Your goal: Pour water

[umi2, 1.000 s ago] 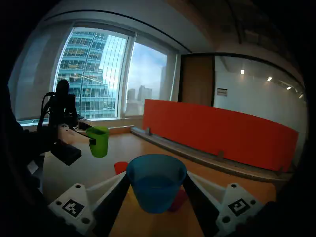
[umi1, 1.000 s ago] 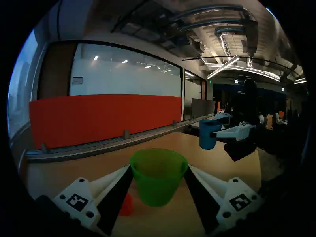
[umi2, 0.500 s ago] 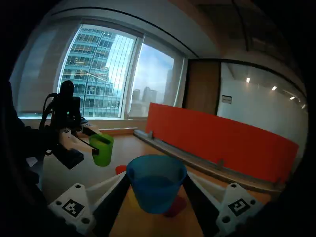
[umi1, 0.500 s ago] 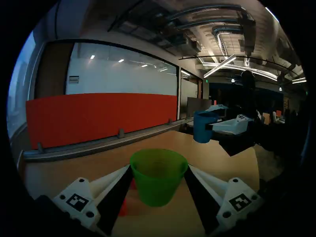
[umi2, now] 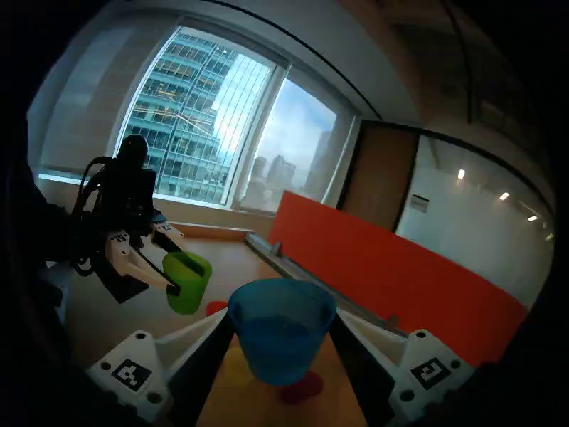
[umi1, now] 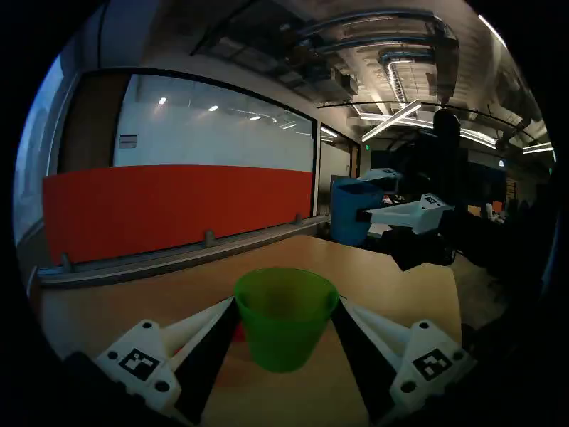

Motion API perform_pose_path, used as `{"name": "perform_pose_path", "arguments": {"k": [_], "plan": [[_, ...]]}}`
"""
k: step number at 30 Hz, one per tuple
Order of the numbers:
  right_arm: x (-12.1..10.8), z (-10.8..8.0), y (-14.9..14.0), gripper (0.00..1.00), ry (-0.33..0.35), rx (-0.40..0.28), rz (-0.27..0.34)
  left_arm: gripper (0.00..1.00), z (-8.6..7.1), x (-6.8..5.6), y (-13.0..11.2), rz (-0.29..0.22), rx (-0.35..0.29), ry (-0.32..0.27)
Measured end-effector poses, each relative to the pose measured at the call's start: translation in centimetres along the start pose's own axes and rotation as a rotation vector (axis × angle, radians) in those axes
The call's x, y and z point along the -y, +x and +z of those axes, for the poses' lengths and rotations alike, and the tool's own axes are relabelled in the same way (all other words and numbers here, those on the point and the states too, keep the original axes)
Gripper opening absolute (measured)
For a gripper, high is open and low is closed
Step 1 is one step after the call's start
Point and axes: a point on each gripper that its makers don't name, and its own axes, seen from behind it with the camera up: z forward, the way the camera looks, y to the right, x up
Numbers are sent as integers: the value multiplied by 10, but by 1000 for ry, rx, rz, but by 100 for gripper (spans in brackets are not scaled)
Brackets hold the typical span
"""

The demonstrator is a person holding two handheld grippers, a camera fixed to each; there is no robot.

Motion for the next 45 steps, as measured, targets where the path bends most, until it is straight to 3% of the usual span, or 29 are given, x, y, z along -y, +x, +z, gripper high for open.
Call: {"name": "perform_pose_path", "arguments": {"k": [21,45], "plan": [[-5,18,44,91,-7,-29,-227,88,0,-19,9,15,-35,-29],[-12,43,71,91,-22,-35,-480,88,8,-35,14,17,-49,-64]]}}
